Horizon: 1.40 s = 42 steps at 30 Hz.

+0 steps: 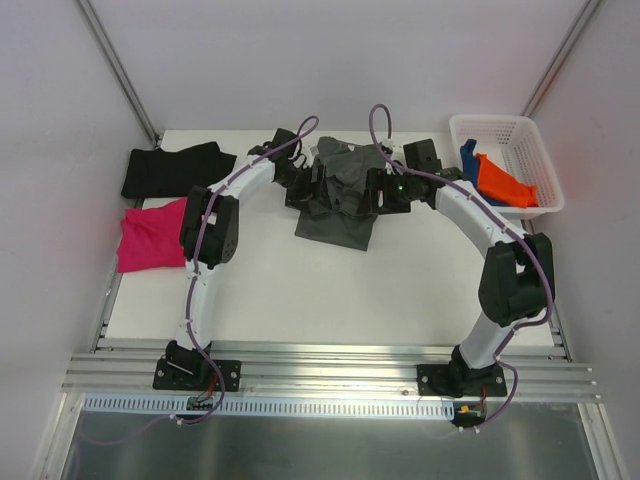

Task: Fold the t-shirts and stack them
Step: Fold the folded rectangular tshirt in 1/3 of the way

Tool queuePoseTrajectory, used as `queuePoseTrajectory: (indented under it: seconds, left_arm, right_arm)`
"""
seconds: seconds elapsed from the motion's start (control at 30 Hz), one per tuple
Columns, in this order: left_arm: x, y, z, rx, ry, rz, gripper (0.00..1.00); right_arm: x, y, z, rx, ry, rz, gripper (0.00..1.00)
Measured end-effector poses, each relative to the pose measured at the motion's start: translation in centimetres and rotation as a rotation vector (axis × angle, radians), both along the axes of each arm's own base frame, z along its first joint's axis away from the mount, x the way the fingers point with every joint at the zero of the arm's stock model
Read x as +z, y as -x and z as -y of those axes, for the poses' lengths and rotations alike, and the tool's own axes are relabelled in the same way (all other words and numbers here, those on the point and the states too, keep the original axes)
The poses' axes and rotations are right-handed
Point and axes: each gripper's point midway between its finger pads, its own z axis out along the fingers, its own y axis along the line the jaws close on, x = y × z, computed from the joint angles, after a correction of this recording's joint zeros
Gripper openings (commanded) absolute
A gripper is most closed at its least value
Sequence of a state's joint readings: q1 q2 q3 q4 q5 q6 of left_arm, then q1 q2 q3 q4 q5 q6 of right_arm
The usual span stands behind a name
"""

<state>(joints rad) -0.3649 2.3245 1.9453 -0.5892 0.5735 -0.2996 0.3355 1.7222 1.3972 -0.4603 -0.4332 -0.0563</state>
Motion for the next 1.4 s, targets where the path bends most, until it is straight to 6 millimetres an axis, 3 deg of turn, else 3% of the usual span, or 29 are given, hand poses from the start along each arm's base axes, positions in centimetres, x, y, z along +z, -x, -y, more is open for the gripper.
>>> queuePoseTrajectory:
  seconds: [0.4, 0.43, 0.5, 0.8, 0.9, 0.97, 1.0, 1.13, 1.4]
  left_arm:
    - [-0.7, 0.0, -0.1, 0.002, -0.008, -0.010, 0.68]
    - [-0.8, 0.0, -0.1, 0.002, -0.009, -0.012, 0.59]
    - [-0.9, 0.2, -0.1, 0.005, -0.011, -0.021, 0.53]
    - [-2.0, 1.1, -0.5, 0.005, -0.023, -0.053, 0.60]
    - [-1.9, 1.1, -0.5, 0.006, -0.024, -0.051, 0.59]
    - [-2.0, 1.1, -0.5, 0.006, -0.025, -0.052, 0.50]
    - [-2.0, 1.1, -0.5, 0.006, -0.026, -0.051, 0.32]
    - [-2.4, 1.2, -0.8, 0.016, -0.046, -0.056, 0.00]
    - [-2.3, 0.6, -1.1, 0.026, -0.068, -0.032, 0.00]
  right_arm:
    - [-0.8, -0.3, 0.0, -0.005, 0.003, -0.021, 0.76]
    - [-0.8, -0.3, 0.0, -0.006, 0.003, -0.019, 0.76]
    - [-0.7, -0.4, 0.0, -0.006, 0.002, -0.018, 0.76]
    - [-0.8, -0.4, 0.0, -0.005, 0.000, -0.020, 0.76]
    - [-0.8, -0.4, -0.2, -0.003, -0.005, -0.023, 0.76]
    - [-0.8, -0.5, -0.2, -0.003, -0.008, -0.025, 0.76]
    - [-0.9, -0.5, -0.3, -0.003, -0.010, -0.028, 0.76]
    - [-1.0, -0.5, -0.3, -0.003, -0.010, -0.032, 0.76]
    - [-1.0, -0.6, 0.0, -0.010, -0.014, -0.034, 0.76]
